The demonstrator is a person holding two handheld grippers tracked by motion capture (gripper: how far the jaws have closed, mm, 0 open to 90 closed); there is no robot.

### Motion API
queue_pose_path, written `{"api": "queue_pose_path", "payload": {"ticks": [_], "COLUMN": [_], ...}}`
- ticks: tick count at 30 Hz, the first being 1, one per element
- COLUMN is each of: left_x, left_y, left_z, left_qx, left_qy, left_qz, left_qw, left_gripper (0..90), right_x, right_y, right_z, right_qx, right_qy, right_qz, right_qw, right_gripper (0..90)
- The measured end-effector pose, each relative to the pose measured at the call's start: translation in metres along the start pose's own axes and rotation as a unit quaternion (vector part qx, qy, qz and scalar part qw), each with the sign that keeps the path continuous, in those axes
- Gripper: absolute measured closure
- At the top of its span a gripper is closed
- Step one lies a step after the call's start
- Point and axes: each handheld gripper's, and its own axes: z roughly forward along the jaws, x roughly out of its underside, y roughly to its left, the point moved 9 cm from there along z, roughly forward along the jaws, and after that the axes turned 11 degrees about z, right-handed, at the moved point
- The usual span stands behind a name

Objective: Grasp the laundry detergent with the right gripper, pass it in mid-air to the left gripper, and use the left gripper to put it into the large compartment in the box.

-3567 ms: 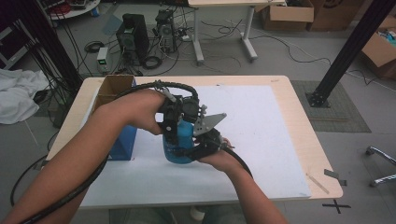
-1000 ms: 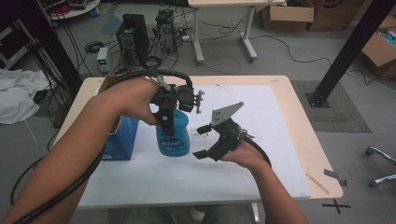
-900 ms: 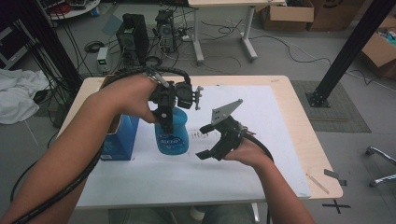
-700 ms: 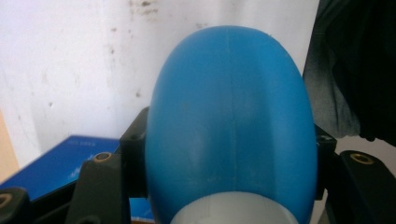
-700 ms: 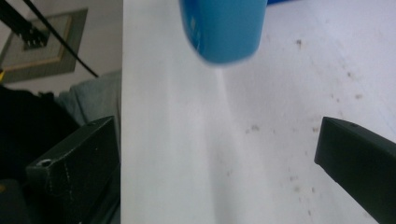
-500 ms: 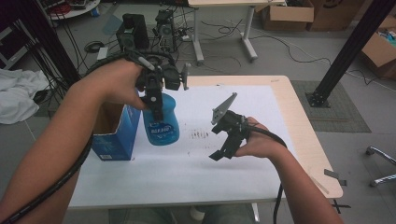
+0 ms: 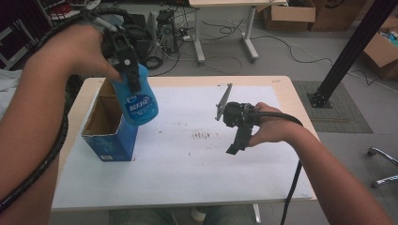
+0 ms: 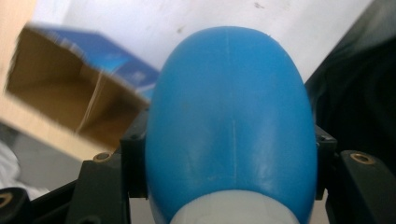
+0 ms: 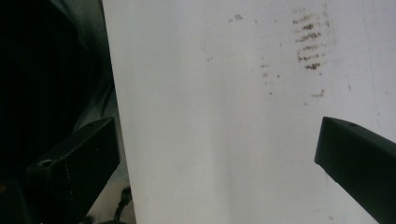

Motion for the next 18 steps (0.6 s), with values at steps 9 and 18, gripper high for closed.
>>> {"api": "queue_pose_path", "payload": {"ticks": [9, 18], "left_x": [0.038, 0.064], "left_y": [0.023, 0.045], "left_z": [-0.017, -0.004], "left_qx": [0.013, 0.012], "left_qy": [0.006, 0.012], "left_qz": [-0.147, -0.278], "left_qw": [0.9890, 0.9603], "left_gripper": [38.5, 38.7], "right_x": [0.017, 0.018], "right_y": [0.007, 0.015], "right_z": [-0.024, -0.044], "right_qx": [-0.004, 0.013], "right_qy": [0.063, 0.077], "right_qz": [-0.020, -0.042], "right_qw": [0.9978, 0.9961], "right_gripper": [0.0, 0.0]}}
